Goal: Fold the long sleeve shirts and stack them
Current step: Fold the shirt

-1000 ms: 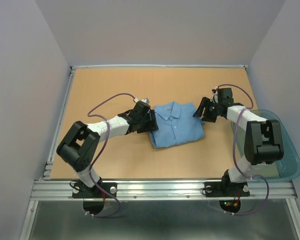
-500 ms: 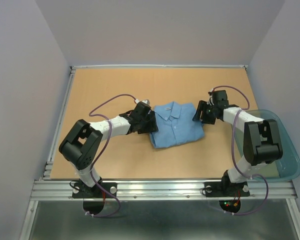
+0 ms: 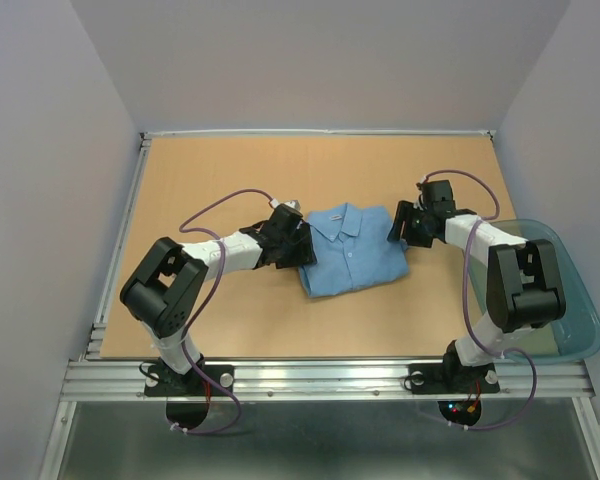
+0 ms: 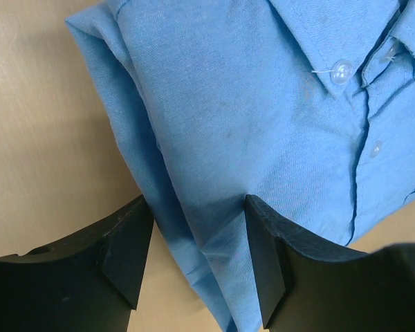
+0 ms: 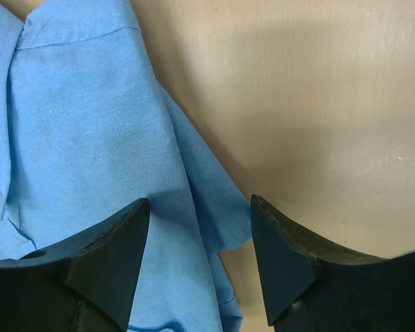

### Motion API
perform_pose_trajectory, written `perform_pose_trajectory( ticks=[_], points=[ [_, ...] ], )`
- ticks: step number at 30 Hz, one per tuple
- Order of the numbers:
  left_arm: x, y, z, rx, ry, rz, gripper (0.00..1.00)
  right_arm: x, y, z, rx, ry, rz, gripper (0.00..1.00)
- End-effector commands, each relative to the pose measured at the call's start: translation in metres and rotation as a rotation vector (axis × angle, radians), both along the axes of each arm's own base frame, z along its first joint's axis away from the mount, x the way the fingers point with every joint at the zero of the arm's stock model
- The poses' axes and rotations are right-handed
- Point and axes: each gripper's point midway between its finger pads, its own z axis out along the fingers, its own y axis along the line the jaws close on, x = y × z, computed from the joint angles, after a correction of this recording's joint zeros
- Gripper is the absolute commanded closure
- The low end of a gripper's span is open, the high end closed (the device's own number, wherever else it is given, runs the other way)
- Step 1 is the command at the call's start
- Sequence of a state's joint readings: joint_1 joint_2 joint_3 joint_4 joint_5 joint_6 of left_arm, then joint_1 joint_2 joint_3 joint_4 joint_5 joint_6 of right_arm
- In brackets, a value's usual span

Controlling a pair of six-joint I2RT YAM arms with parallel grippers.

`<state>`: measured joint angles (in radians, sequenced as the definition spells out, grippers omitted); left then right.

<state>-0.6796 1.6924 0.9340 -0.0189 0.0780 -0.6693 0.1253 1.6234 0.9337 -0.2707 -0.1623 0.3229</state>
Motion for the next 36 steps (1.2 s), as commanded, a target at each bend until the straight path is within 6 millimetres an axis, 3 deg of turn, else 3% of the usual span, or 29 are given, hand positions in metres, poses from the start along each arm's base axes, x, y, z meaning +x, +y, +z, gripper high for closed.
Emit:
perform_pose_trajectory(
  ticks=[1,7,14,16,19,21,25,28,29,30,31,33,36],
  points=[
    [0.004,-0.007,0.006,-0.015,-0.023,-0.023,0.35,0.001,0.008,0.005,0.020,-0.035,0.044,0.35],
    [0.005,-0.011,0.005,-0.035,-0.039,-0.035,0.35,-0.007,0.020,-0.006,0.068,0.007,0.080,0.43],
    [0.003,-0.019,0.005,-0.115,-0.058,-0.066,0.39,-0.013,0.048,0.018,0.214,-0.014,0.176,0.71],
    [0.000,-0.017,0.002,-0.134,-0.054,-0.065,0.40,-0.015,0.055,0.023,0.258,-0.012,0.195,0.73],
    [-0.004,-0.014,0.000,-0.187,-0.054,-0.066,0.44,-0.022,0.070,0.031,0.359,-0.001,0.221,0.84],
    [0.000,-0.012,0.008,-0.251,-0.074,-0.051,0.50,-0.031,0.078,0.032,0.431,0.021,0.227,0.87],
    [-0.007,0.002,0.002,-0.290,-0.068,-0.035,0.63,-0.032,0.089,0.036,0.523,0.007,0.225,0.92],
    [-0.011,0.006,0.004,-0.330,-0.076,-0.039,0.66,-0.038,0.098,0.038,0.611,0.008,0.233,0.95],
    [-0.013,0.008,0.003,-0.349,-0.073,-0.035,0.69,-0.043,0.099,0.033,0.625,0.021,0.228,0.97],
    [-0.006,0.010,0.011,-0.390,-0.106,-0.023,0.79,-0.045,0.101,0.033,0.650,0.034,0.220,0.98],
    [-0.015,0.015,0.006,-0.416,-0.070,-0.009,0.83,-0.043,0.101,0.033,0.659,0.014,0.224,0.99],
    [-0.014,0.026,0.005,-0.447,-0.075,0.021,0.89,-0.049,0.100,0.020,0.661,0.042,0.205,0.99],
    [-0.013,0.035,0.006,-0.446,-0.083,0.041,0.89,-0.057,0.096,0.003,0.701,0.082,0.171,0.99]
  ],
)
